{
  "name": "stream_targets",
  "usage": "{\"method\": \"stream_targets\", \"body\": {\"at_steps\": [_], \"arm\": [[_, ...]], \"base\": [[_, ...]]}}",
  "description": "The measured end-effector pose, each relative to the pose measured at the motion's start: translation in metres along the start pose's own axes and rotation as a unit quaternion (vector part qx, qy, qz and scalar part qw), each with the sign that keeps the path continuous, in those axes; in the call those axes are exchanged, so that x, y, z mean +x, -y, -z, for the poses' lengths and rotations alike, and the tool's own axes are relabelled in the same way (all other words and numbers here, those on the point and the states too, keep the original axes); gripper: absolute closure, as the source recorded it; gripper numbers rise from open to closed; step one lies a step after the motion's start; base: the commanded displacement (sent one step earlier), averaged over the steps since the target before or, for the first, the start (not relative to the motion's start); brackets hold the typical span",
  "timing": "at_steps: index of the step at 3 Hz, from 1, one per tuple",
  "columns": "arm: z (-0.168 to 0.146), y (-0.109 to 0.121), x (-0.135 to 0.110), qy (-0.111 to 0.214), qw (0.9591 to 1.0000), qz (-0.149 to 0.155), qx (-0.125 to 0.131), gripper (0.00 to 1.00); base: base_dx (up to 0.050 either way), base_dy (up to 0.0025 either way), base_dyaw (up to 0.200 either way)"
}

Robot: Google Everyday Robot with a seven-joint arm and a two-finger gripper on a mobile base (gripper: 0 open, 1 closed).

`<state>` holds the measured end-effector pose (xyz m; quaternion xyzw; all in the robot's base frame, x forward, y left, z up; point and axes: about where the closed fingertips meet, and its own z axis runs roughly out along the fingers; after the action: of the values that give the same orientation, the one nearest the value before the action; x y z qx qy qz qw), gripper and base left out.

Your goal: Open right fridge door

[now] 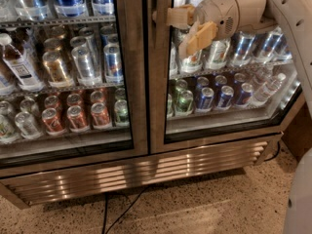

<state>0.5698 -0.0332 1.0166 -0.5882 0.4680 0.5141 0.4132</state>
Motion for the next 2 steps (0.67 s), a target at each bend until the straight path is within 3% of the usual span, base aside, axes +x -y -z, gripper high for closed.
{"method": "stream_targets", "body": {"at_steps": [2], "arm": [[-0.0082,-0.0006,-0.0038,-0.004,0.9999,0.008,-0.007,0.00]], "base": [[0.000,0.00000,0.000]]}}
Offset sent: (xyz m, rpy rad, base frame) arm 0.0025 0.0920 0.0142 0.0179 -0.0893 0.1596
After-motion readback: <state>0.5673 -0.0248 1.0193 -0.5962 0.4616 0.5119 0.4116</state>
